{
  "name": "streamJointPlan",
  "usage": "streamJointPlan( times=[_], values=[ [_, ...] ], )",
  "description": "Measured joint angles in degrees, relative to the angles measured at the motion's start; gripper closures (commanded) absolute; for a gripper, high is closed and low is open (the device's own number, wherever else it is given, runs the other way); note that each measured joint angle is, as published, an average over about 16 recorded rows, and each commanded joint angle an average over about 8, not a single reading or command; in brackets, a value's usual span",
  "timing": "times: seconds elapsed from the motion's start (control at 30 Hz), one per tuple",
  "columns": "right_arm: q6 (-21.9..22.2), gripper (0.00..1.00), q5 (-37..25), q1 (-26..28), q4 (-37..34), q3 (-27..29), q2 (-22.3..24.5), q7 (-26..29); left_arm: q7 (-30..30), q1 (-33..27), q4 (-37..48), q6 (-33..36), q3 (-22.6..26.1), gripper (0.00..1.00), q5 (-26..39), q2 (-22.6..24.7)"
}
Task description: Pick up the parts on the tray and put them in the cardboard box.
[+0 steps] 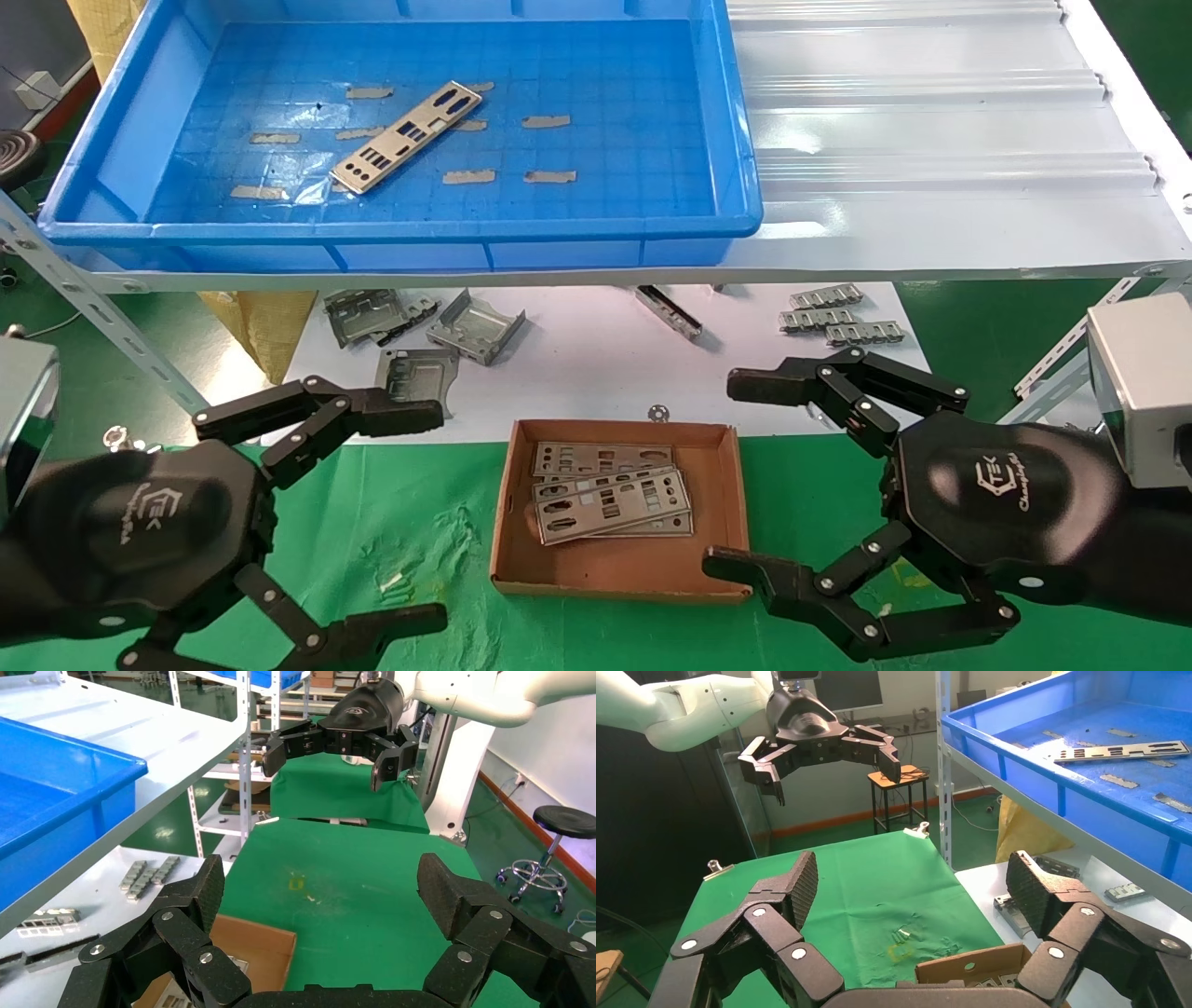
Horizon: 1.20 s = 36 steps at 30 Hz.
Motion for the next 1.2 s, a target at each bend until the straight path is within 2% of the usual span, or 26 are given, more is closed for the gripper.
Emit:
streamJointPlan(
  times=[1.2],
  values=[
    [0.0, 1.0, 0.0, 0.0, 0.0, 0.0, 0.0, 0.0, 0.0, 0.0, 0.0, 0.0, 0.0, 0.0, 0.0, 0.0]
  ],
)
